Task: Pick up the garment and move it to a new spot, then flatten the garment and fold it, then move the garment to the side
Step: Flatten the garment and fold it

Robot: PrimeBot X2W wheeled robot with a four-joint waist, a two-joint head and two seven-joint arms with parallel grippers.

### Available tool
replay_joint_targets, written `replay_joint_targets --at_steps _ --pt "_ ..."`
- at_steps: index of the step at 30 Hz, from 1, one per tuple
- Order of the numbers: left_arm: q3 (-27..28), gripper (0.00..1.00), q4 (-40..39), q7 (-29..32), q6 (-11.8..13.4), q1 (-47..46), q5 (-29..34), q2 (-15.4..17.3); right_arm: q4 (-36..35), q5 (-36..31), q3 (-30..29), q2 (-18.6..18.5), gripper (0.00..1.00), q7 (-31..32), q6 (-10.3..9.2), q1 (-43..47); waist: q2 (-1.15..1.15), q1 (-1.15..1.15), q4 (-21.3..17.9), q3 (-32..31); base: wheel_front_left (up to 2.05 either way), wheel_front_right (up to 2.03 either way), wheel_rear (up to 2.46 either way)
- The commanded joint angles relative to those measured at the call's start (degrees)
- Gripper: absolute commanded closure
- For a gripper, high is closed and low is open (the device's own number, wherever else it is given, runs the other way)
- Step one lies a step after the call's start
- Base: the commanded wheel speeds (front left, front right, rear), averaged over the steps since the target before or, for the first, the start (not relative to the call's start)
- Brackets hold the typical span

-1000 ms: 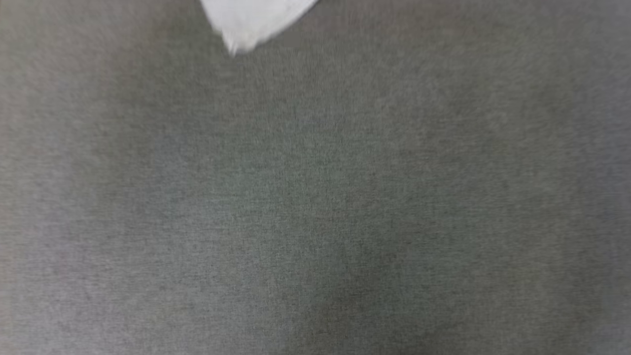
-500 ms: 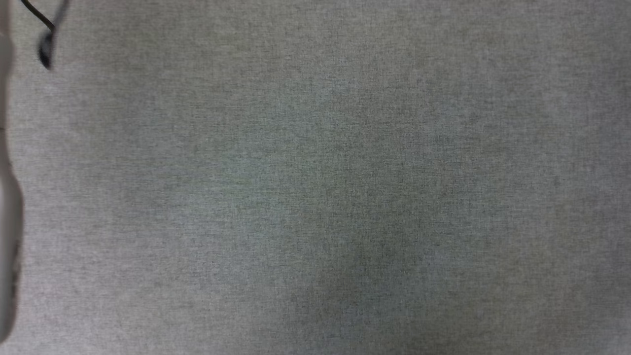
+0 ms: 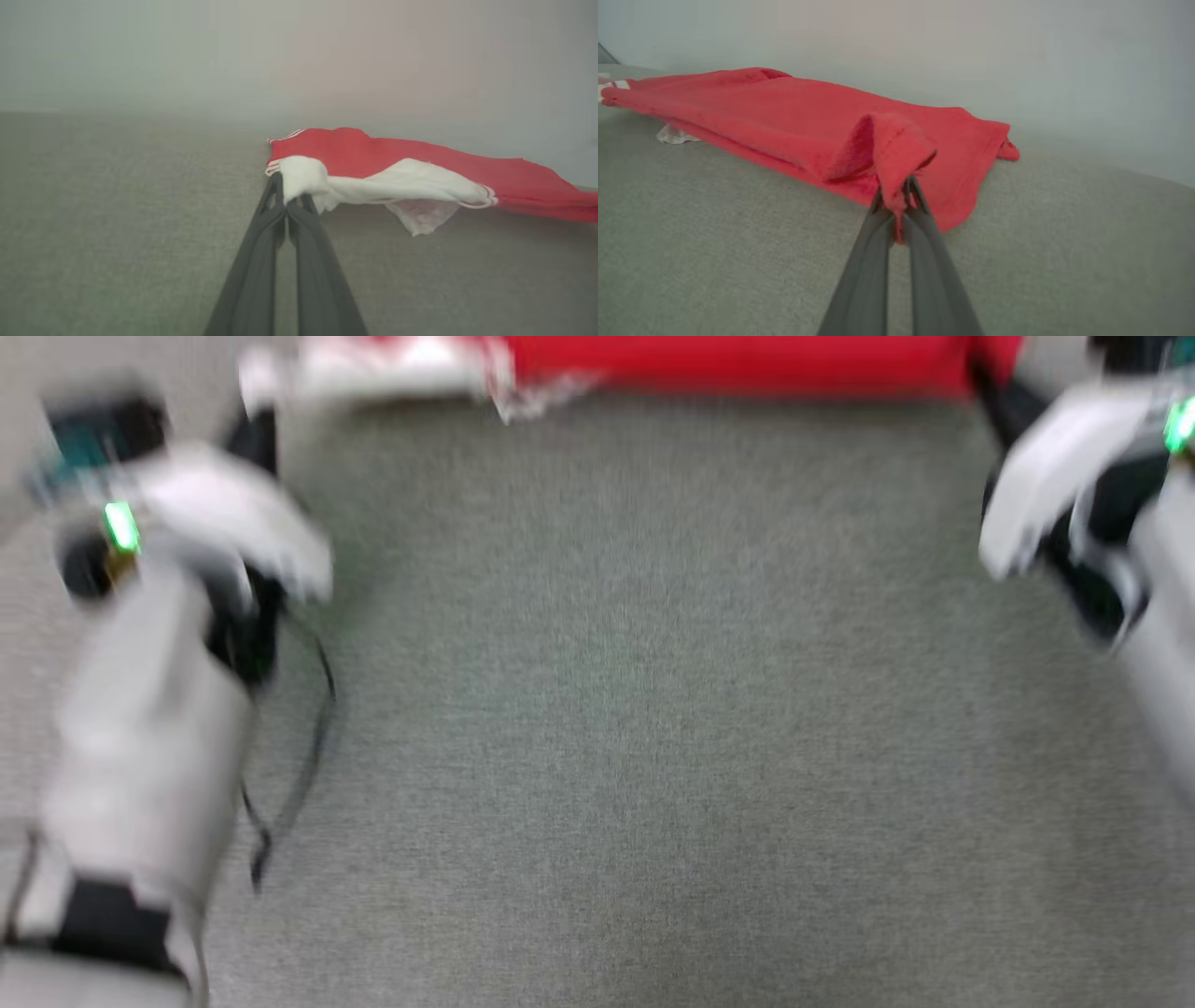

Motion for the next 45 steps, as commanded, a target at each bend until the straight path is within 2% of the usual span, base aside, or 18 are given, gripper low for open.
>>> replay_joint_targets --at_steps 1,6,10,12,18,24,25,28,30,33,36,40,45 --pt "0.2 1.00 -0.9 -0.5 -0.1 4.4 -0.8 0.0 -0.8 0.9 0.7 -0.6 1.00 -0.8 -0.02 3.4 0.00 0.00 0.5 -7.1 0.00 0.00 0.00" --pt "0.4 1.00 -6.2 -0.9 0.8 20.4 -1.8 -0.5 -3.4 3.7 3.1 -2.7 1.00 -1.9 -0.03 16.1 0.00 0.00 1.1 -14.8 0.00 0.00 0.00" --pt "1.1 1.00 -13.5 -0.9 3.2 31.7 -2.8 0.4 -6.6 5.2 3.0 -4.4 1.00 -2.2 -0.03 24.5 0.00 0.00 1.7 -19.5 0.00 0.00 0.00" --pt "1.3 1.00 -18.3 -0.3 5.2 37.5 -3.2 1.3 -8.1 5.3 2.2 -5.4 1.00 -2.5 -0.03 28.8 0.00 0.00 2.0 -21.7 0.00 0.00 0.00" --pt "2.3 1.00 -38.9 5.0 14.1 53.8 -4.4 5.4 -13.9 4.8 -2.1 -7.5 1.00 -1.6 -0.05 40.5 0.00 0.00 2.3 -26.5 0.00 0.00 0.00" --pt "3.5 1.00 -61.3 11.6 24.0 66.3 -3.9 10.1 -23.0 1.6 -10.0 -8.1 1.00 1.8 -0.05 50.9 0.00 0.00 2.5 -27.7 0.00 0.00 0.00" --pt "3.8 1.00 -67.0 13.3 26.8 69.2 -3.6 11.4 -26.6 0.3 -13.2 -7.5 1.00 4.2 -0.05 54.4 0.00 0.00 2.5 -27.8 0.00 0.00 0.00" --pt "4.0 1.00 -74.1 15.6 30.0 72.3 -2.7 13.2 -32.6 -2.5 -18.7 -6.4 1.00 8.1 -0.05 59.0 0.00 0.00 2.5 -27.6 0.00 0.00 0.00" --pt "4.1 1.00 -77.7 16.8 31.3 73.0 -2.3 14.1 -36.5 -4.7 -22.3 -5.4 1.00 11.2 -0.05 61.5 0.00 0.00 2.5 -27.3 0.00 0.00 0.00" --pt "3.7 1.00 -79.5 17.9 31.7 72.0 -1.7 14.6 -39.8 -6.6 -25.8 -4.0 1.00 14.4 -0.05 63.2 0.00 0.00 2.5 -26.7 0.00 0.00 0.00" --pt "2.9 1.00 -79.1 19.1 30.4 68.8 -1.8 14.7 -43.3 -9.5 -28.9 -1.8 1.00 18.8 -0.03 63.6 0.00 0.00 2.4 -25.6 0.00 0.00 0.00" --pt "1.9 1.00 -74.8 19.4 27.6 63.1 -2.8 13.1 -45.0 -12.4 -30.6 0.1 1.00 22.8 -0.03 61.0 0.00 0.00 2.1 -22.2 0.00 0.00 0.00" --pt "1.1 1.00 -66.4 18.0 23.1 54.0 -3.7 10.1 -43.0 -13.5 -30.8 0.7 1.00 24.1 -0.03 55.3 0.00 0.00 1.6 -16.6 0.00 0.00 0.00"
